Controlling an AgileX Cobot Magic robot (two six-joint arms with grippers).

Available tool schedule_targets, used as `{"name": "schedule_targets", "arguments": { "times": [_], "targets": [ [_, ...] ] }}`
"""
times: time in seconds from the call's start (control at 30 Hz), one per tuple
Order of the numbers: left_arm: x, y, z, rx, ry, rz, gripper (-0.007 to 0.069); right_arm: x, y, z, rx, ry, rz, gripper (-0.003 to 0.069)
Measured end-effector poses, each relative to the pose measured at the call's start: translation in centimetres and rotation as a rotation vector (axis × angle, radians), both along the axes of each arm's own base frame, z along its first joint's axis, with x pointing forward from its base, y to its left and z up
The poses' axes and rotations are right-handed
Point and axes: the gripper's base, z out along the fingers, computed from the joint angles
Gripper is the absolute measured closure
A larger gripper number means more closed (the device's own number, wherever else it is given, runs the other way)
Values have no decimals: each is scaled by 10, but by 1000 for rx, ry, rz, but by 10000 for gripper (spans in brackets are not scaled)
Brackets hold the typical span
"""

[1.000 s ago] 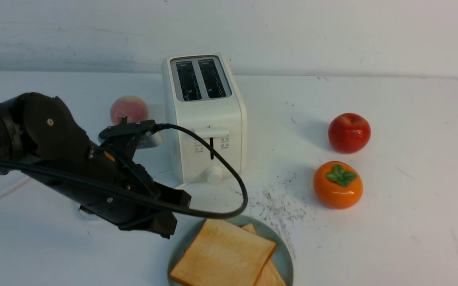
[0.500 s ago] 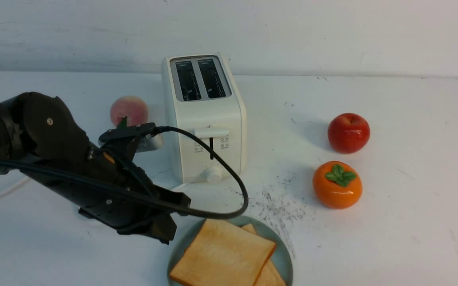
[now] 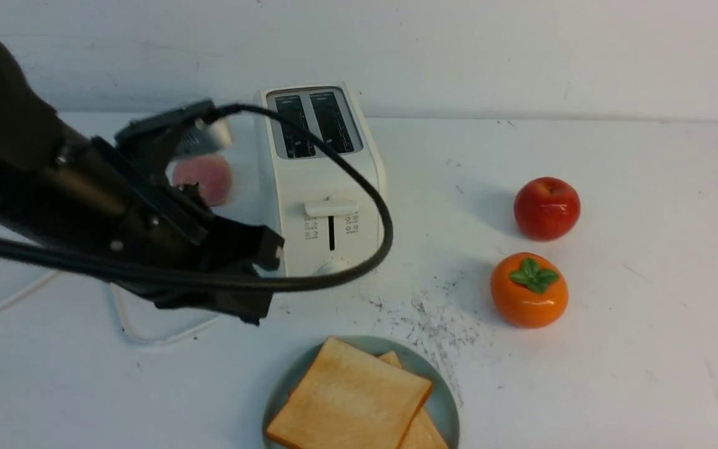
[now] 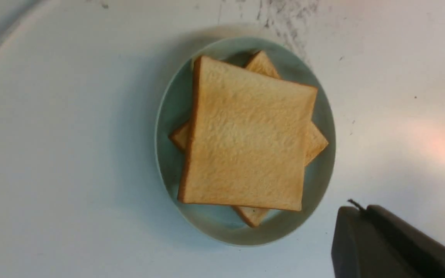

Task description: Take toasted bread from bread machine on white table place on plate.

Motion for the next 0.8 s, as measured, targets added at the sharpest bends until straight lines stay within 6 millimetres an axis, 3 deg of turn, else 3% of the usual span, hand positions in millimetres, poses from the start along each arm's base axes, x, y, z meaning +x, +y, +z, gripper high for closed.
{"name": "schedule_targets", "arguments": {
  "times": [0.03,0.07,0.17,0.2,0.33,0.4,0.53,0.67,0.8],
  "targets": [
    [-2,1,1,3,-5,-2,634,0,0,0,0,1,0,633],
    [-18,10,19,33,-69,-16,633,0,0,0,0,-2,0,631],
    [-46,27,36,117,-127,-15,634,0,0,0,-1,-4,0,628],
    [-50,30,39,129,-138,-7,634,0,0,0,-1,-4,0,627],
    [-99,66,45,250,-161,137,631,0,0,0,-2,-4,0,622],
    [-112,74,43,265,-170,184,631,0,0,0,-2,-4,0,619],
    [-158,97,20,248,-249,274,630,0,0,0,-2,-5,0,615],
    [-182,102,-8,142,-360,286,629,0,0,0,-2,-5,0,610],
    [-190,95,-26,-42,-443,289,627,0,0,0,-2,-5,0,605]
  ]
}}
